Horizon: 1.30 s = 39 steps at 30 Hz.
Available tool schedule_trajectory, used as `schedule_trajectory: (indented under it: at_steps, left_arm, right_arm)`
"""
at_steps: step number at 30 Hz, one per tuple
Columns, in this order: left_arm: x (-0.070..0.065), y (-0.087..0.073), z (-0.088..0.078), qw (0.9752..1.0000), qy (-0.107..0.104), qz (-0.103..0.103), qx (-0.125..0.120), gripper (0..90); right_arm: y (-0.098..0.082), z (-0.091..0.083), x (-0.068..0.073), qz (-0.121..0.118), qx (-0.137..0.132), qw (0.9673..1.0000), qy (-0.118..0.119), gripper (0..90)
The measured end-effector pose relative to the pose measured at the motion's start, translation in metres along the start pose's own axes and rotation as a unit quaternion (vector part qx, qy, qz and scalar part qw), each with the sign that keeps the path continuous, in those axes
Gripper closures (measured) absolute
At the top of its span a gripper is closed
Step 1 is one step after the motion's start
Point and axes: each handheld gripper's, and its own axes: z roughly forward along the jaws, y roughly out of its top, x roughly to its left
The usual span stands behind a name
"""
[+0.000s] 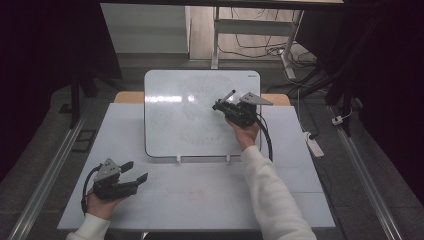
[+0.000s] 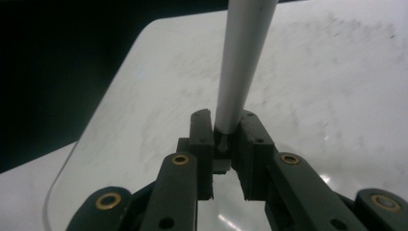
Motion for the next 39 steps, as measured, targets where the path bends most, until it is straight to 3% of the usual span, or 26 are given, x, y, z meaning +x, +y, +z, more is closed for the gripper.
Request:
schedule_trajectory:
  at_steps: [8,16,25,32,39]
  left_arm:
    - [-0.002,0.003,0.000,1.0000,-0.003,0.001,-0.005,30.3]
    - [-0.007,0.011,0.004,0.9997,-0.015,0.003,-0.017,30.7]
    - [-0.020,0.037,0.016,0.9981,-0.045,0.028,-0.032,30.7]
    - [-0.042,0.066,0.037,0.9938,-0.083,0.067,-0.032,30.6]
    - [-0.072,0.095,0.057,0.9851,-0.126,0.114,-0.028,30.7]
  right_arm:
    - [-0.011,-0.045,0.023,-0.005,0.029,0.9985,0.046,78.0]
    - [-0.031,-0.094,0.042,-0.003,0.085,0.9928,0.084,77.9]
    - [-0.046,-0.116,0.051,-0.006,0.114,0.9871,0.112,77.9]
    - [-0.052,-0.116,0.051,-0.006,0.136,0.9825,0.126,77.8]
    - [-0.056,-0.108,0.057,-0.012,0.160,0.9753,0.152,77.8]
